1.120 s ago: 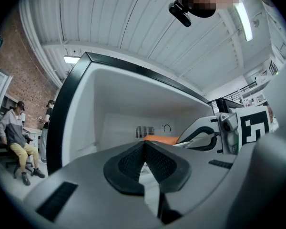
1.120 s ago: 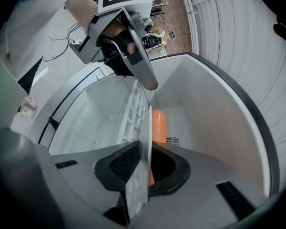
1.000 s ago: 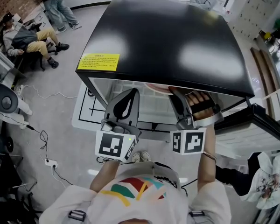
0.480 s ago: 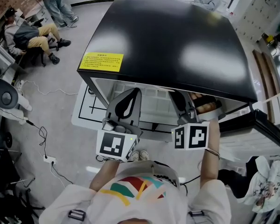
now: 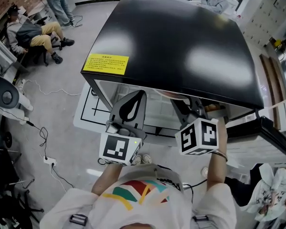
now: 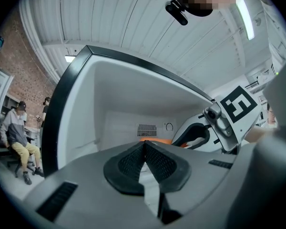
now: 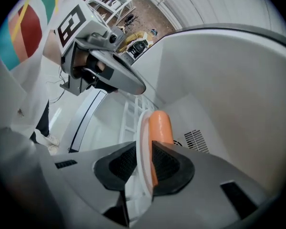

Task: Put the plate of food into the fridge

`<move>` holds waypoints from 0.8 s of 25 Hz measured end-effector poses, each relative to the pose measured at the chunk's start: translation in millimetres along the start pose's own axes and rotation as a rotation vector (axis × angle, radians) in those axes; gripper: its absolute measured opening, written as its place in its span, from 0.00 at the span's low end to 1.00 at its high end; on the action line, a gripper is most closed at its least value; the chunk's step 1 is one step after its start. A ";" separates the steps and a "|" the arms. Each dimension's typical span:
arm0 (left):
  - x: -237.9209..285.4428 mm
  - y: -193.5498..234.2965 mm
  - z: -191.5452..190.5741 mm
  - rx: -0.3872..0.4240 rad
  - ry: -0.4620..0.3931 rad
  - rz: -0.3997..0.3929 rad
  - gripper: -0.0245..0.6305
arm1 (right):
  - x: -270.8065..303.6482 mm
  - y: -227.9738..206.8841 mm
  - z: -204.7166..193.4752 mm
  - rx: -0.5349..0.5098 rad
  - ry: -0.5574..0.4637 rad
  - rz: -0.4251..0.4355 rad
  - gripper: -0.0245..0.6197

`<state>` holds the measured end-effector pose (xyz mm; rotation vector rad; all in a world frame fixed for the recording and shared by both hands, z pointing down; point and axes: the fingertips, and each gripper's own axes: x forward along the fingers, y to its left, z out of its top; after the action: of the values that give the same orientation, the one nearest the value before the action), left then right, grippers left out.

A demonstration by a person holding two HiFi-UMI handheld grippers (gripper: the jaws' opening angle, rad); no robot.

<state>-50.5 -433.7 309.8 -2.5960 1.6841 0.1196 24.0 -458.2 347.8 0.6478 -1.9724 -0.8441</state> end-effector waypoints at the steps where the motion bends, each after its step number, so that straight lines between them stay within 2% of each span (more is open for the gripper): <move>1: -0.5 0.9 0.0 0.001 0.000 0.004 0.04 | 0.4 -1.1 1.4 0.023 -0.011 0.001 0.13; 6: -3.8 2.9 2.2 0.007 -0.006 0.018 0.05 | 2.0 -3.5 4.7 0.123 -0.048 0.045 0.16; 12: -4.9 -0.1 4.4 0.007 -0.017 0.020 0.05 | -1.6 -4.4 9.8 0.201 -0.106 0.083 0.31; 17: -7.2 -3.1 5.7 0.011 -0.023 0.020 0.04 | -4.9 -2.4 9.4 0.200 -0.114 0.090 0.31; 20: -8.4 -2.5 6.5 0.011 -0.023 0.023 0.05 | -12.1 -6.1 14.7 0.258 -0.174 0.108 0.31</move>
<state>-51.9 -424.6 304.1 -2.5575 1.7031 0.1403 17.8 -448.9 331.2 0.6240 -2.2766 -0.6021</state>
